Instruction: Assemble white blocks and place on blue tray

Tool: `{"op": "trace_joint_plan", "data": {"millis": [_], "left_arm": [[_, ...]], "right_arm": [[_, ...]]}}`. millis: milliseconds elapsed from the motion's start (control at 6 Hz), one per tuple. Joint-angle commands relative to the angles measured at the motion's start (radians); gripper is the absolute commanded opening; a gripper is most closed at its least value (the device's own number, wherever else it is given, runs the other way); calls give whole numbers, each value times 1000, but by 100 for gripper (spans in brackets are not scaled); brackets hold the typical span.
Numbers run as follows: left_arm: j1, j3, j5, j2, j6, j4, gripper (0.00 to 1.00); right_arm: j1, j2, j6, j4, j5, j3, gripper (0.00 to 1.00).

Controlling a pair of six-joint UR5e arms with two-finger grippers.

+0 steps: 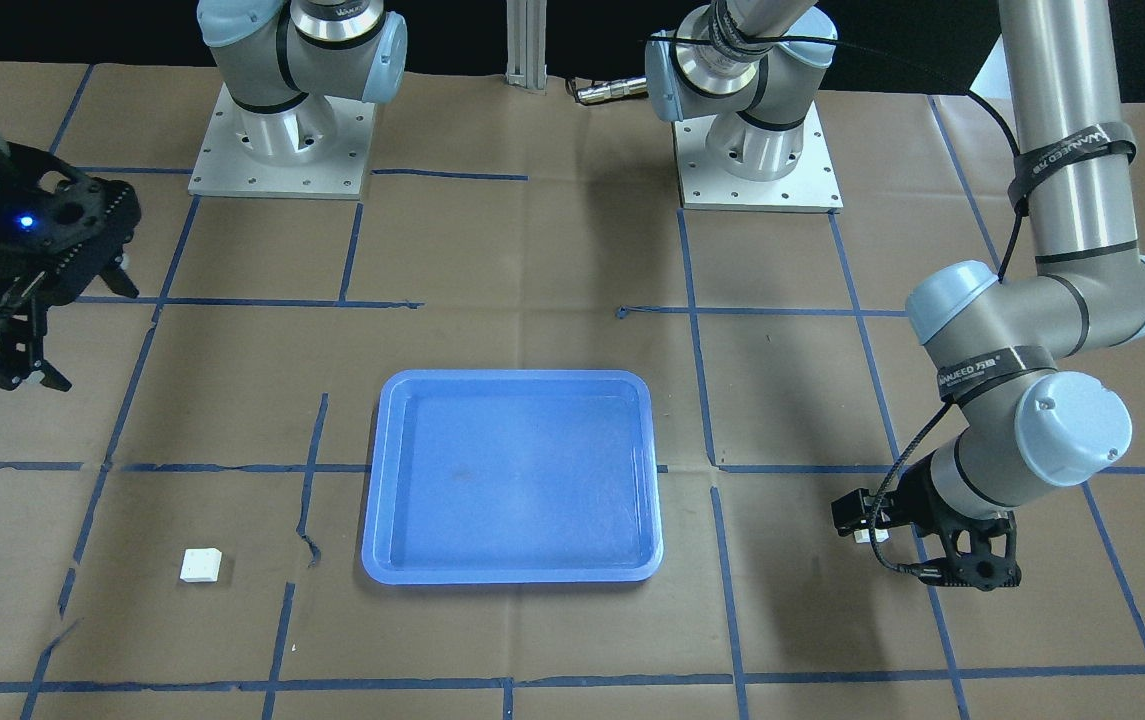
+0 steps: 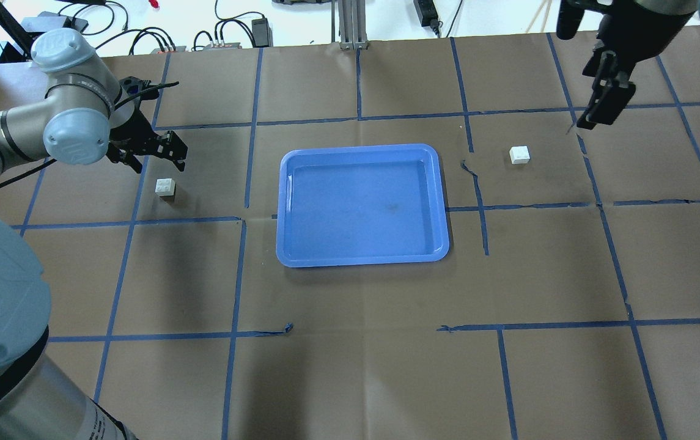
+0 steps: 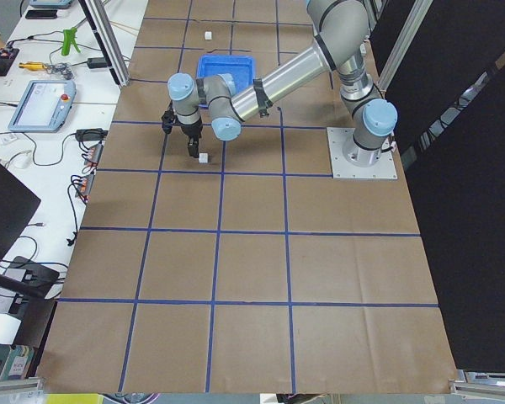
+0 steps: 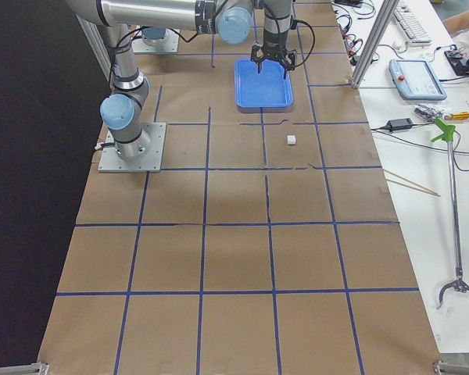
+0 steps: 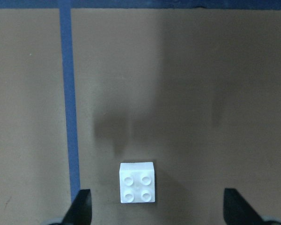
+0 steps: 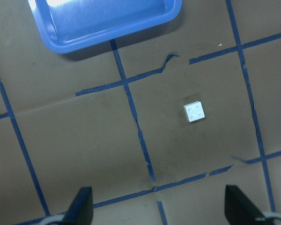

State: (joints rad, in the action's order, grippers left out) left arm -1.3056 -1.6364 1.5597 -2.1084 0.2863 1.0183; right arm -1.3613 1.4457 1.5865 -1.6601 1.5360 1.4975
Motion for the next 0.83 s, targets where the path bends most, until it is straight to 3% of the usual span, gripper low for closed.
{"op": "trace_joint_plan", "data": {"millis": [0, 333, 500, 667], "left_arm": [[2, -32, 8, -22, 10, -14, 94], [3, -33, 10, -25, 8, -15, 44], [5, -26, 19, -28, 10, -17, 12], [5, -14, 39, -28, 13, -14, 0]], "right_arm": [[120, -66, 362, -59, -100, -8, 100], [137, -214, 443, -55, -219, -77, 100], [139, -313, 452, -58, -303, -80, 100], [140, -380, 487, -63, -350, -73, 100]]}}
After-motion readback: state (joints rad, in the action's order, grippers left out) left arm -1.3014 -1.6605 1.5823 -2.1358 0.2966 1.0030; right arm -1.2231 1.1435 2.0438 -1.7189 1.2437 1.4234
